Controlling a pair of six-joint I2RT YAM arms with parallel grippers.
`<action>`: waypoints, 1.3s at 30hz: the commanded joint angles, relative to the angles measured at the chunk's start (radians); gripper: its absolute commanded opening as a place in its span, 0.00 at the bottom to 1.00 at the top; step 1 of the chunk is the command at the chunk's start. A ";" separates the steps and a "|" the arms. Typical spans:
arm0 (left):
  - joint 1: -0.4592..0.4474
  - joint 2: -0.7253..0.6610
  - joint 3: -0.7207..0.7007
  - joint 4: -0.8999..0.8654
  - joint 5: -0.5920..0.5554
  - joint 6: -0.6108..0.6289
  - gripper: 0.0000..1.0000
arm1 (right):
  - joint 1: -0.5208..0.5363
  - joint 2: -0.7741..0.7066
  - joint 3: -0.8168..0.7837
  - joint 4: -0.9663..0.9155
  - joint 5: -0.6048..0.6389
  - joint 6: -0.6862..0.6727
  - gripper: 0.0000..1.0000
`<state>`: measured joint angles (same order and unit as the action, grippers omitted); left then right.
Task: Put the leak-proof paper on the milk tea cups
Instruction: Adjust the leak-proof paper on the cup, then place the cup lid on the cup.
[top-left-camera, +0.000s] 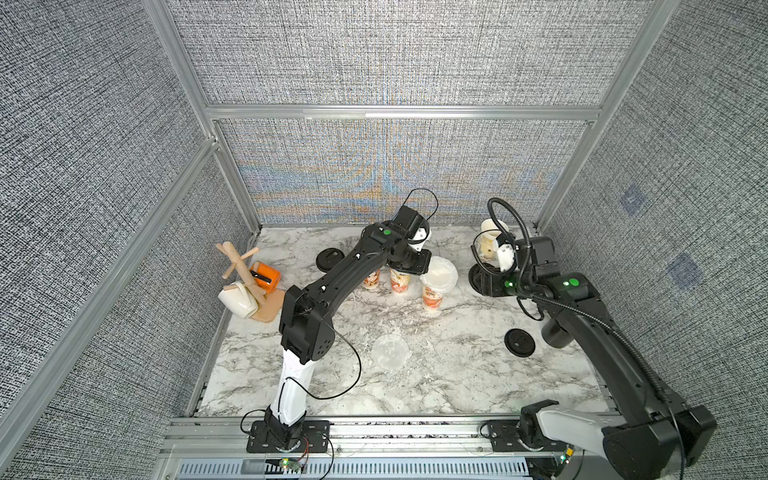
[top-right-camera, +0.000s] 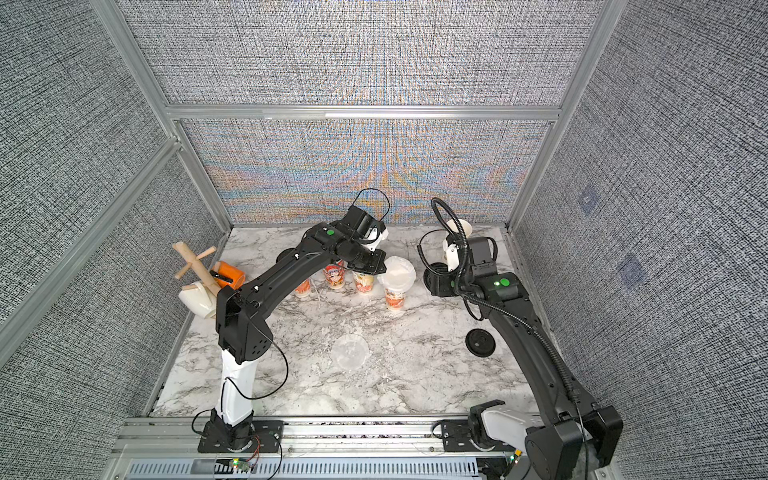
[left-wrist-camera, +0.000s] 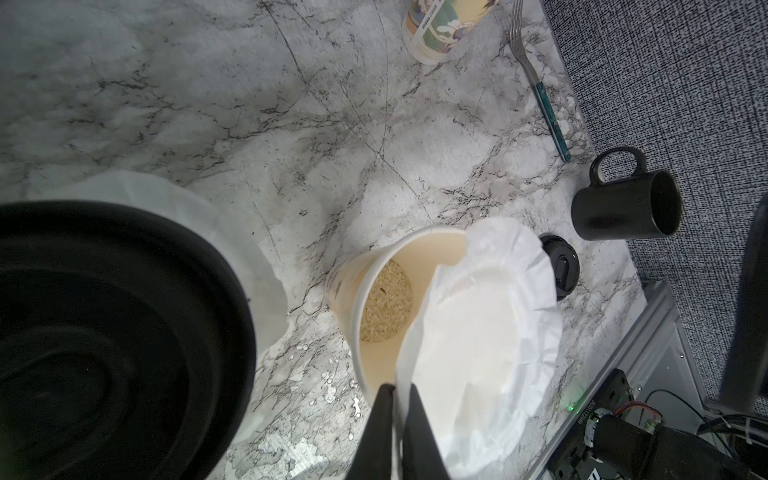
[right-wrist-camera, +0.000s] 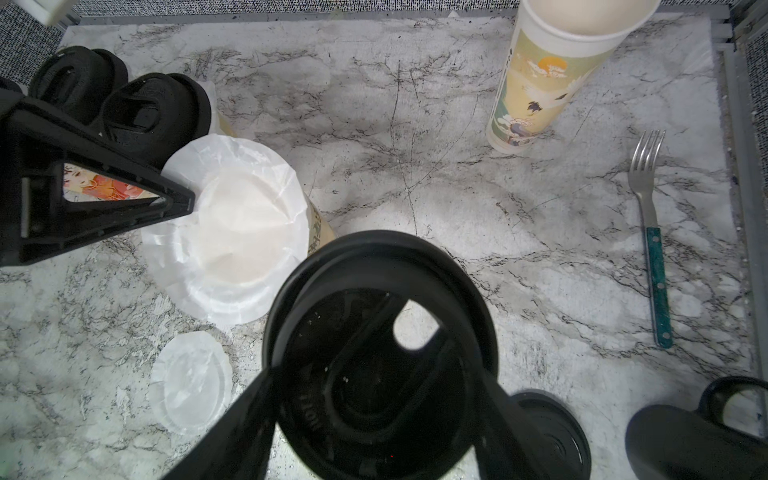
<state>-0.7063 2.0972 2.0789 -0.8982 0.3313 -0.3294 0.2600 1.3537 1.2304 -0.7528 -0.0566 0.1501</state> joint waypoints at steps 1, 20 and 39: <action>0.001 0.009 0.016 -0.010 -0.012 0.013 0.13 | 0.000 -0.002 0.001 0.025 -0.006 -0.012 0.59; 0.001 0.020 0.105 -0.042 -0.047 0.030 0.64 | 0.061 0.067 0.096 0.023 -0.024 -0.007 0.59; 0.010 -0.353 -0.203 0.055 -0.454 0.039 0.70 | 0.205 0.381 0.334 -0.035 0.036 -0.018 0.57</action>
<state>-0.6979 1.7802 1.9079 -0.8959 -0.0082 -0.2916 0.4549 1.7145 1.5459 -0.7738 -0.0483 0.1467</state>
